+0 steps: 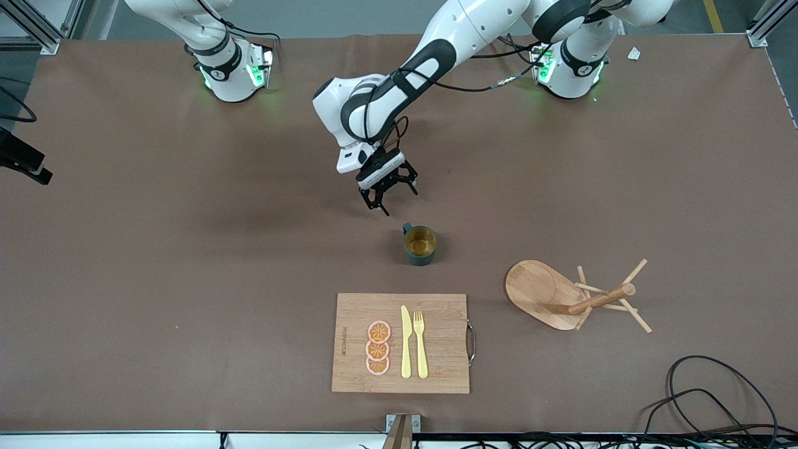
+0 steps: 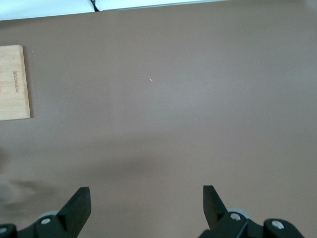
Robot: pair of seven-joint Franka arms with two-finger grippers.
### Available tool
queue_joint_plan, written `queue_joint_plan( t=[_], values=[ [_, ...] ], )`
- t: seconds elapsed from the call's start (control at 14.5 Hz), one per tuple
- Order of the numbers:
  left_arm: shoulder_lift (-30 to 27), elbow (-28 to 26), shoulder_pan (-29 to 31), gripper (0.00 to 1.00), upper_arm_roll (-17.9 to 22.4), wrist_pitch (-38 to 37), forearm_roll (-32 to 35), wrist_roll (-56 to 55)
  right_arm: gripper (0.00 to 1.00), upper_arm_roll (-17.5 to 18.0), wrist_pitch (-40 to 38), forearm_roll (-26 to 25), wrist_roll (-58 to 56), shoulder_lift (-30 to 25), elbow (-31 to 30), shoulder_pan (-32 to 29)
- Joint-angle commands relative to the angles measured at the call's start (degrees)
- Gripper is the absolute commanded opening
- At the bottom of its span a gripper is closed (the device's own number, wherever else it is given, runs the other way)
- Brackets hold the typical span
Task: Pass cup and hang on rack
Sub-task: 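Lower the left gripper onto the mug handle and grasp it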
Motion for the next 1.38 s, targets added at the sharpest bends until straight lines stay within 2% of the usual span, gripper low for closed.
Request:
queue_joint_plan(
  t=[0.0,0.35,0.55,0.76,1.04,1.31],
  values=[
    [1.95,1.64,0.0,0.92,0.52,-0.23,4.18,-2.73,1.0,0.86,-0.59,-0.69,2.25,0.67,1.05,-0.98],
    [3.89,1.73,-0.08,0.83,2.45,2.05,5.5,-3.61,1.0,0.77,-0.33,-1.3,1.73,0.59,1.66,-0.9],
    [3.8,1.82,0.09,0.79,2.45,3.46,6.56,-4.32,1.0,0.77,-0.33,-0.87,-2.57,0.68,2.1,-0.81],
    [3.89,1.9,0.18,0.66,2.8,3.81,6.56,-4.23,1.0,0.77,-0.33,-1.13,-2.58,0.68,2.1,-0.72],
    [3.8,1.9,0.27,0.55,3.59,4.25,6.56,-4.14,1.0,0.6,-0.42,-1.22,-2.67,0.59,2.19,-1.08],
    [3.54,2.08,0.27,0.53,3.94,4.43,6.65,-3.7,1.0,0.6,-0.42,-1.3,-2.58,0.59,2.19,-1.16]
  ],
)
